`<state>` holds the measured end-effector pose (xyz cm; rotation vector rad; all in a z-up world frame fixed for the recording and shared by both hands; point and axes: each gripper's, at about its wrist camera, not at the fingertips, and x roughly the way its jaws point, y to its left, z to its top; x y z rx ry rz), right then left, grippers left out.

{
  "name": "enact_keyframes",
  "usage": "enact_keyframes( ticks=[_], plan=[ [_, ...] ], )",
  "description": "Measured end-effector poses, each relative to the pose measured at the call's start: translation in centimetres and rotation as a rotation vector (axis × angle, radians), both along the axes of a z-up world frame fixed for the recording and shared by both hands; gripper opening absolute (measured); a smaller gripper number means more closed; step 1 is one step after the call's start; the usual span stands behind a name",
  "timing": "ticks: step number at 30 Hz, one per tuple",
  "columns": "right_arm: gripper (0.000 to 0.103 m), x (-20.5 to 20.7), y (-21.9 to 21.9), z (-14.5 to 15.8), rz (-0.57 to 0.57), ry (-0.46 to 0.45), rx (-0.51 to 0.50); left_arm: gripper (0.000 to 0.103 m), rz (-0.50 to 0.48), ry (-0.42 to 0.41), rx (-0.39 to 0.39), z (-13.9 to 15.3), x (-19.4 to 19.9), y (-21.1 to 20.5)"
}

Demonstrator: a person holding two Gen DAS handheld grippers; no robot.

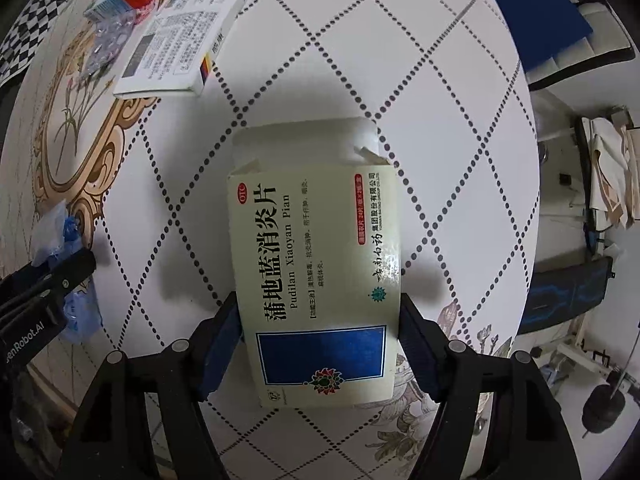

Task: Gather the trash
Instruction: 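Lift the medicine box and blue wrapper off the table with both tools, then lower both tools over the floor bin and open them to drop the items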

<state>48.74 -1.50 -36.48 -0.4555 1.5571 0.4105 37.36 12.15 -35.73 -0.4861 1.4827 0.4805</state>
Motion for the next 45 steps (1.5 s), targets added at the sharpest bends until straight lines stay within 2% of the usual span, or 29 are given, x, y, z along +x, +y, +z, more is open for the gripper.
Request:
enact_keyframes(
  ticks=[3, 9, 15, 24, 30, 34, 37, 40, 45],
  plan=[
    [0.074, -0.3, -1.4, 0.0, -0.024, 0.002, 0.024, 0.052, -0.005, -0.02, 0.004, 0.9, -0.8, -0.3],
    [0.074, -4.0, -2.3, 2.0, -0.019, -0.029, 0.051, 0.046, -0.031, -0.067, -0.005, 2.8, -3.1, -1.2],
    [0.074, -8.1, -3.4, 5.1, -0.033, -0.058, 0.119, 0.046, -0.051, -0.131, 0.016, 6.3, -6.6, -1.6],
    [0.074, -14.9, -4.3, 10.3, -0.036, -0.116, 0.216, 0.046, -0.101, -0.249, 0.092, 11.9, -14.2, -1.0],
    [0.074, -22.7, -6.8, 14.4, -0.056, -0.205, 0.254, 0.046, -0.186, -0.32, 0.141, 14.8, -22.6, -1.6],
    [0.074, -29.8, -8.5, 15.7, -0.11, -0.243, 0.272, 0.046, -0.231, -0.319, 0.127, 14.5, -27.4, -2.2],
    [0.074, -34.6, -9.9, 15.3, -0.162, -0.224, 0.281, 0.046, -0.238, -0.29, 0.092, 13.0, -30.7, -2.5],
    [0.074, -38.6, -10.6, 13.3, -0.176, -0.181, 0.271, 0.046, -0.232, -0.249, 0.053, 10.5, -33.3, -3.1],
    [0.074, -43.7, -11.3, 6.6, -0.164, -0.062, 0.223, 0.046, -0.187, -0.156, -0.022, 3.6, -36.6, -3.7]
  ],
)
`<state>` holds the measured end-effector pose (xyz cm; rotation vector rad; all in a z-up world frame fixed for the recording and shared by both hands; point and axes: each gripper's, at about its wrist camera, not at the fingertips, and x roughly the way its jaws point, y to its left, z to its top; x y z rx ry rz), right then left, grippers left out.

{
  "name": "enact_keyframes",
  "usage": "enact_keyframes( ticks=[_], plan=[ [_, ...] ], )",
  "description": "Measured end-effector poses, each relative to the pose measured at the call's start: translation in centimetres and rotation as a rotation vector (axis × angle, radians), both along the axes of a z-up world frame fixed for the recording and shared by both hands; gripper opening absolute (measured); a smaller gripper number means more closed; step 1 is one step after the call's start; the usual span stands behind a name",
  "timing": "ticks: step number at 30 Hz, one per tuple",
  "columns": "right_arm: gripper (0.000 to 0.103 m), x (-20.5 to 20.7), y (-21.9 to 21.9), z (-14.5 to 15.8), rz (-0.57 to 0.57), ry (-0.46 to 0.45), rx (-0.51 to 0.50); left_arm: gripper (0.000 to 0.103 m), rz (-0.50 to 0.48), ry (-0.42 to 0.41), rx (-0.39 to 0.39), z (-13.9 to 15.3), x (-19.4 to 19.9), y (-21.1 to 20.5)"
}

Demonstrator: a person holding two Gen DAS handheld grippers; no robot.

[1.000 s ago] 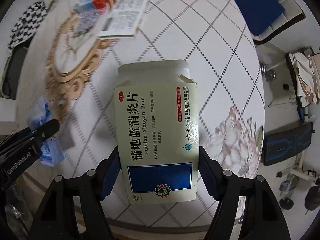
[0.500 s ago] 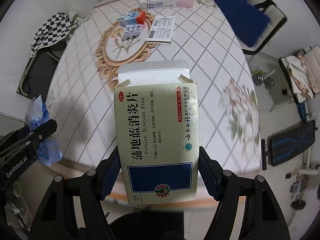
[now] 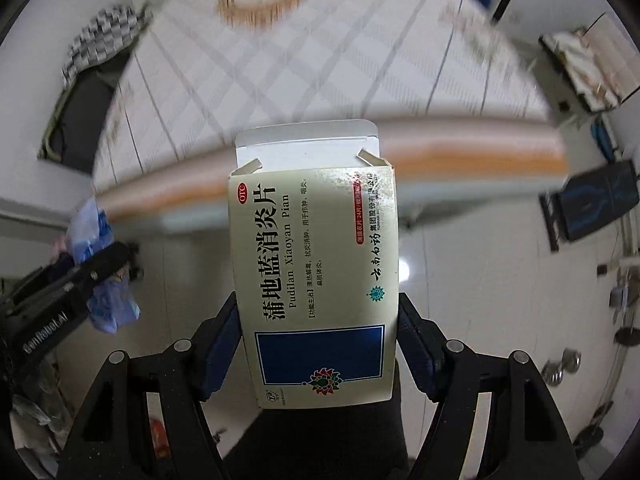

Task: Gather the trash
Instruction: 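Lower both tools over the floor bin and open them to drop the items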

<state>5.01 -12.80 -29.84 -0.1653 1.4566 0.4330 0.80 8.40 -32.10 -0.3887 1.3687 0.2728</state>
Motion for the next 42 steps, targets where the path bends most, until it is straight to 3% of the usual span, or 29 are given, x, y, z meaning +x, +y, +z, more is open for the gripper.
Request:
enact_keyframes(
  ticks=[5, 9, 15, 18, 20, 21, 22, 27, 33, 42],
  plan=[
    [0.074, -3.1, -0.4, -10.6, 0.02, 0.129, -0.043, 0.046, 0.052, 0.11, -0.075, -10.7, -1.6, -0.2],
    [0.074, -3.7, -0.5, -20.9, 0.024, 0.209, -0.044, 0.046, 0.112, 0.187, -0.162, -21.4, -1.7, 0.2],
    [0.074, -3.2, -0.2, -34.6, 0.028, 0.285, -0.028, 0.048, 0.159, 0.229, -0.302, -33.6, -0.3, 0.9],
    [0.075, -2.9, 0.4, -40.0, 0.033, 0.327, 0.011, 0.065, 0.162, 0.234, -0.318, -37.4, 0.7, 1.3],
    [0.077, -2.8, 0.9, -42.5, 0.051, 0.331, 0.034, 0.091, 0.169, 0.22, -0.312, -38.2, 0.7, 1.5],
    [0.085, -2.8, 1.2, -43.7, 0.065, 0.335, 0.05, 0.097, 0.166, 0.22, -0.292, -38.4, 0.9, 1.6],
    [0.099, -2.7, 1.3, -44.7, 0.071, 0.337, 0.067, 0.1, 0.165, 0.22, -0.273, -38.3, 0.5, 2.0],
    [0.103, -1.9, 1.0, -46.7, 0.081, 0.316, 0.077, 0.1, 0.174, 0.243, -0.155, -37.1, -1.2, 2.3],
    [0.103, -2.5, 1.0, -44.5, 0.131, 0.226, -0.037, 0.1, 0.163, 0.24, -0.002, -33.7, -3.3, 1.7],
    [0.103, -3.4, 1.2, -37.7, 0.176, 0.104, -0.137, 0.1, 0.15, 0.221, 0.011, -27.6, -5.5, 0.6]
  ],
)
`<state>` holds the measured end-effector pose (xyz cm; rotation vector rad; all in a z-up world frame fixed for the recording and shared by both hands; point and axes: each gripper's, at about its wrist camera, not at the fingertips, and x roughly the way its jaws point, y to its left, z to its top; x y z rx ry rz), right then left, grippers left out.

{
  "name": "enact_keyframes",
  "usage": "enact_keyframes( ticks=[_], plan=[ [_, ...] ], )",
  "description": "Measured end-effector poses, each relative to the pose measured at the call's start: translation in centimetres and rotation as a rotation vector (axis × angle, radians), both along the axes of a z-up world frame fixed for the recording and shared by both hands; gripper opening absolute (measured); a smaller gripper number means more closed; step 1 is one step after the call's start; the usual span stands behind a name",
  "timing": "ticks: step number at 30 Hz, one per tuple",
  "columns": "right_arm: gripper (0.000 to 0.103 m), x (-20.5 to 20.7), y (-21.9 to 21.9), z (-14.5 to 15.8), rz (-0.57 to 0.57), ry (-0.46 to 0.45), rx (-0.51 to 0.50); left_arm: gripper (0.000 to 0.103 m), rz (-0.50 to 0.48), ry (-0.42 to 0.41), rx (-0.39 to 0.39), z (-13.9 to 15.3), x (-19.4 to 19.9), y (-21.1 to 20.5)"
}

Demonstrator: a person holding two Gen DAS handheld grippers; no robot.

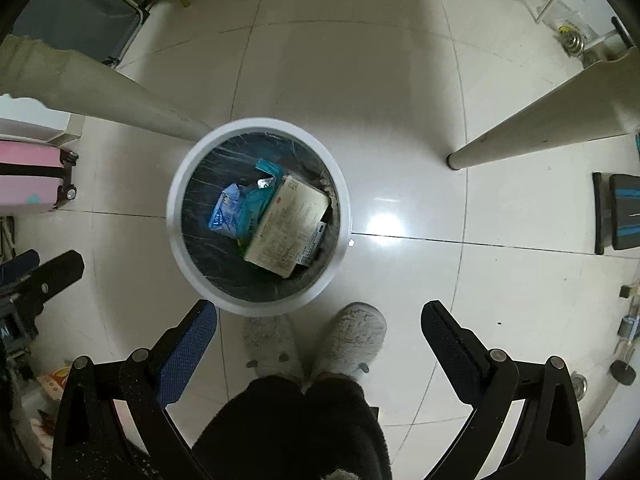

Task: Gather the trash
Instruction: 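Lower both tools over the floor bin and open them to drop the items, then raise both open tools back over the table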

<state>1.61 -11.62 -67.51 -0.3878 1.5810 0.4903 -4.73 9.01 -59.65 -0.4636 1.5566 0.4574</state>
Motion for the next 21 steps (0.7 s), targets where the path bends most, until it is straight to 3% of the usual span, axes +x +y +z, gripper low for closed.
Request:
enact_keyframes(
  ticks=[3, 12, 21],
  plan=[
    [0.103, -0.4, -0.3, 2.9, -0.002, -0.023, 0.003, 0.1, 0.006, -0.02, 0.0, 1.8, 0.1, -0.6],
    [0.103, -2.4, -1.5, 12.3, -0.02, -0.062, 0.033, 0.1, -0.011, -0.07, 0.0, 10.8, -1.4, -1.8],
    [0.103, -4.5, -3.5, 26.3, -0.023, -0.123, 0.095, 0.1, -0.007, -0.135, -0.005, 20.7, -3.4, -3.0]
  ],
)
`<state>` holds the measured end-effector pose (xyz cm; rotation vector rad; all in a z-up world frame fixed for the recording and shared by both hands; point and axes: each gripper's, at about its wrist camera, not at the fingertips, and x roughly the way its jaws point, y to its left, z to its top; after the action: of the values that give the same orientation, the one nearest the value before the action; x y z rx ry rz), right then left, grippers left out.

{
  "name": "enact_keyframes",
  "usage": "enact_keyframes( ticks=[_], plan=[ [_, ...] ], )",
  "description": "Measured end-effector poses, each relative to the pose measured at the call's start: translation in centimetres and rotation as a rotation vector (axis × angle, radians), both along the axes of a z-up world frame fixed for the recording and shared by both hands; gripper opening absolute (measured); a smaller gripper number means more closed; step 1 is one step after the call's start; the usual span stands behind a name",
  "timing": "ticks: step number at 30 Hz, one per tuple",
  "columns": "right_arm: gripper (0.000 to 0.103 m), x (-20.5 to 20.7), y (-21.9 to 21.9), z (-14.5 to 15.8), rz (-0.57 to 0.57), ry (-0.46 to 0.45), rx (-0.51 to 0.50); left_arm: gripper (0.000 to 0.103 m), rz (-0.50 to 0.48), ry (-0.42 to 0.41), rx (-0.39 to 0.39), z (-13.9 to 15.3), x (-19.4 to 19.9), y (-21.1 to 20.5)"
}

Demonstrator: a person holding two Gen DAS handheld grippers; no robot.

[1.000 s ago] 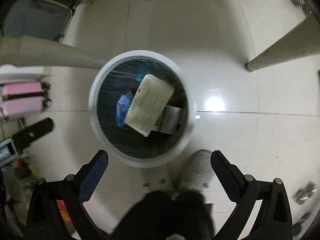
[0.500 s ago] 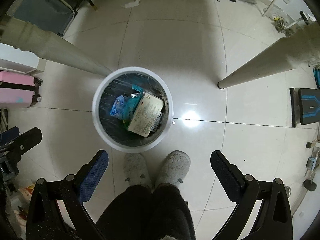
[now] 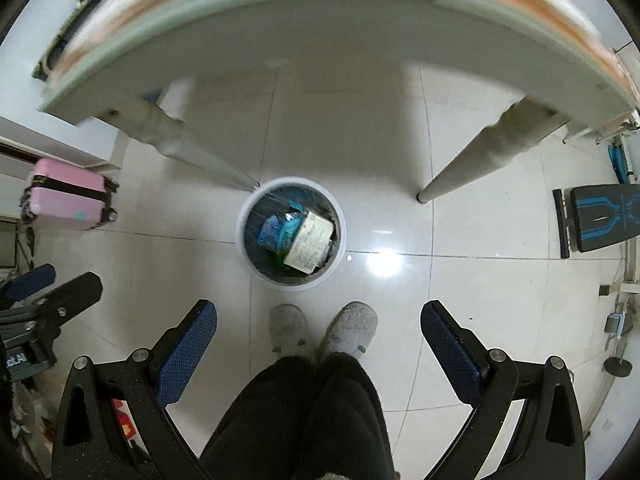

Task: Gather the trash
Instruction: 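Raise both open tools back over the table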

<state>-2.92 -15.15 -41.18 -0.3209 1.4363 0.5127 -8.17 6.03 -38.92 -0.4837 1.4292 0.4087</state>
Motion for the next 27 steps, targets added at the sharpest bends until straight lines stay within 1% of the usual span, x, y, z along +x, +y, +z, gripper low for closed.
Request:
enact_keyframes(
  ticks=[3, 6, 9, 12, 14, 16, 18, 21, 23, 24, 25, 27],
  plan=[
    [0.103, -1.1, -0.5, 4.8, 0.01, -0.023, 0.01, 0.1, 0.008, -0.026, -0.015, 3.4, -0.9, -0.1],
    [0.103, -2.1, -0.8, 9.0, 0.018, -0.025, 0.019, 0.1, -0.007, -0.056, -0.006, 6.7, -1.6, -0.1],
    [0.103, -3.0, -0.8, 12.7, 0.023, -0.037, 0.03, 0.1, -0.018, -0.085, 0.008, 9.1, -1.7, 0.2],
    [0.103, -3.3, -0.7, 15.6, 0.006, -0.037, 0.055, 0.1, -0.026, -0.111, 0.037, 11.4, -1.1, 1.0],
    [0.103, -2.9, -0.6, 17.7, -0.021, -0.031, 0.094, 0.1, -0.016, -0.132, 0.058, 12.8, -0.3, 1.7],
    [0.103, -2.5, -0.2, 19.1, -0.041, -0.046, 0.124, 0.1, -0.008, -0.15, 0.083, 14.3, 0.7, 2.5],
    [0.103, -1.1, 0.3, 20.5, -0.071, -0.054, 0.161, 0.1, -0.003, -0.171, 0.125, 15.5, 2.5, 3.4],
    [0.103, 1.6, 1.2, 22.1, -0.095, -0.073, 0.189, 0.1, -0.001, -0.196, 0.182, 16.7, 5.2, 4.8],
    [0.103, 4.5, 1.9, 22.9, -0.11, -0.088, 0.205, 0.1, 0.0, -0.202, 0.21, 17.1, 7.7, 6.0],
    [0.103, 6.4, 2.2, 23.5, -0.116, -0.102, 0.207, 0.101, 0.002, -0.208, 0.216, 17.2, 9.8, 6.6],
    [0.103, 8.0, 2.4, 23.5, -0.119, -0.107, 0.204, 0.103, 0.009, -0.21, 0.224, 17.3, 10.9, 7.0],
    [0.103, 12.2, 2.9, 23.7, -0.141, -0.102, 0.197, 0.103, 0.027, -0.214, 0.239, 17.2, 15.0, 8.0]
  ],
)
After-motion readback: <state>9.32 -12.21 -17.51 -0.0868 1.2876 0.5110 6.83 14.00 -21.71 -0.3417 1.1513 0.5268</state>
